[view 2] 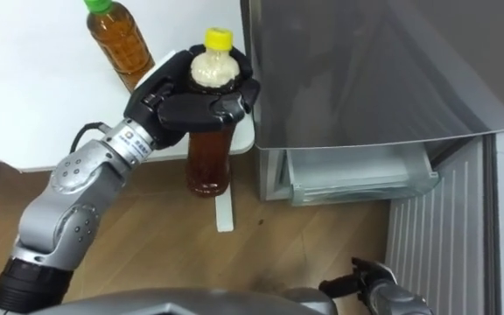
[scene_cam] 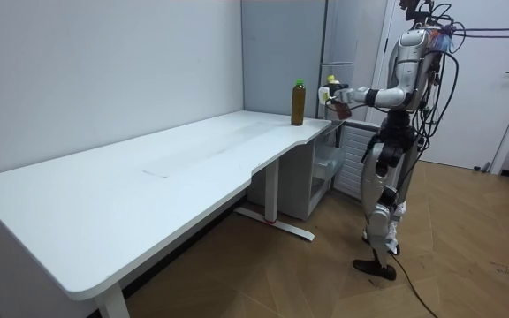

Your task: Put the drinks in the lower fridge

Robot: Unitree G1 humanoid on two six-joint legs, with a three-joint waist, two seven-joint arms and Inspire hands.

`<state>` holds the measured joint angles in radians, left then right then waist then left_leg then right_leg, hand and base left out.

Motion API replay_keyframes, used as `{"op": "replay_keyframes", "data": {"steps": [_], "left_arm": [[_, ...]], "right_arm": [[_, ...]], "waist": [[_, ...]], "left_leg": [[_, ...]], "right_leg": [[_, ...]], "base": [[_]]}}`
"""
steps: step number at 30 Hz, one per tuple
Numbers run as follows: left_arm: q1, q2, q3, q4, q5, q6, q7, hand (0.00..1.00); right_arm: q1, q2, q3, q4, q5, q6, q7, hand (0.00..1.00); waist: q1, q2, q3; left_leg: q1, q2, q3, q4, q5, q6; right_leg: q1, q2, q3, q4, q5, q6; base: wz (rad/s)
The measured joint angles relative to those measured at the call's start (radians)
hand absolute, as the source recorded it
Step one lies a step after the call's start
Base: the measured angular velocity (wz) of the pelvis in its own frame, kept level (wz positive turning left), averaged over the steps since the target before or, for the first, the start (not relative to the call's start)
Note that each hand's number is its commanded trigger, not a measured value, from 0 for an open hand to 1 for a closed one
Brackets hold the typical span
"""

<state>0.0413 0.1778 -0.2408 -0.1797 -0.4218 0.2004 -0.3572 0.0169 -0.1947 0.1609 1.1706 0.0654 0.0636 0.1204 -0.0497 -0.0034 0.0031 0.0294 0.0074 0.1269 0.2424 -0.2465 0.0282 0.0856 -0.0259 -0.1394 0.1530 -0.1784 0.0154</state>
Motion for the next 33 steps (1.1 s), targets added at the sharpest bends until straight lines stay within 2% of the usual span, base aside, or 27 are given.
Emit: {"op": "replay_keyframes", "data": {"steps": [4,6,11,16,26,29,33], "left_arm": [[0.011,0.009,-0.01,0.003,-0.005,-0.02,-0.018,1.0],[0.017,0.023,-0.014,0.003,-0.006,-0.032,-0.026,1.0],[0.04,0.045,-0.015,0.003,-0.005,-0.032,-0.051,1.0],[0.072,0.066,-0.004,0.003,0.003,-0.032,-0.051,1.0],[0.088,0.063,-0.004,0.001,0.003,-0.033,-0.052,1.0],[0.09,0.067,-0.005,0.001,0.003,-0.034,-0.076,1.0],[0.089,0.062,-0.017,0.001,0.003,-0.038,-0.09,1.0]], "right_arm": [[-0.008,0.008,0.049,-0.062,0.003,-0.01,0.052,0.0],[-0.012,0.011,0.083,-0.159,0.002,-0.007,0.118,0.0],[0.009,0.015,0.103,-0.359,0.002,-0.018,0.253,0.0],[0.036,0.015,0.103,-0.493,0.0,-0.015,0.365,0.0],[0.054,0.004,0.132,-0.699,0.003,0.004,0.517,0.0],[0.064,-0.004,0.132,-0.792,0.025,0.015,0.569,0.0],[0.064,0.001,0.157,-0.826,0.085,0.025,0.641,0.0]], "waist": [[0.006,-0.004,0.0027],[0.009,-0.009,0.0057],[0.028,-0.016,0.0101],[0.029,-0.023,0.0128],[0.035,-0.018,0.0112],[0.042,-0.018,0.0106],[0.055,-0.021,0.0102]], "left_leg": [[0.001,0.0,-0.007,0.0,0.0,0.0],[0.001,-0.002,-0.012,0.001,0.001,0.0],[-0.001,-0.002,-0.024,0.008,0.001,0.0],[-0.014,-0.003,-0.031,0.014,0.001,0.0],[-0.023,-0.001,-0.035,0.026,0.001,0.0],[-0.021,-0.001,-0.035,0.027,0.001,0.0],[-0.022,0.001,-0.043,0.03,0.001,0.0]], "right_leg": [[0.001,0.0,0.0,0.001,0.0,0.0],[0.001,0.0,-0.001,0.001,0.0,0.0],[0.008,-0.002,-0.016,0.0,0.0,0.0],[0.002,-0.004,-0.027,0.002,0.0,0.0],[-0.007,-0.003,-0.031,0.02,0.0,0.0],[-0.005,-0.004,-0.031,0.021,0.0,0.0],[-0.01,-0.004,-0.032,0.036,0.0,0.0]], "base": [[0.0],[0.02],[0.08],[0.05],[0.0],[0.0],[0.03]]}}
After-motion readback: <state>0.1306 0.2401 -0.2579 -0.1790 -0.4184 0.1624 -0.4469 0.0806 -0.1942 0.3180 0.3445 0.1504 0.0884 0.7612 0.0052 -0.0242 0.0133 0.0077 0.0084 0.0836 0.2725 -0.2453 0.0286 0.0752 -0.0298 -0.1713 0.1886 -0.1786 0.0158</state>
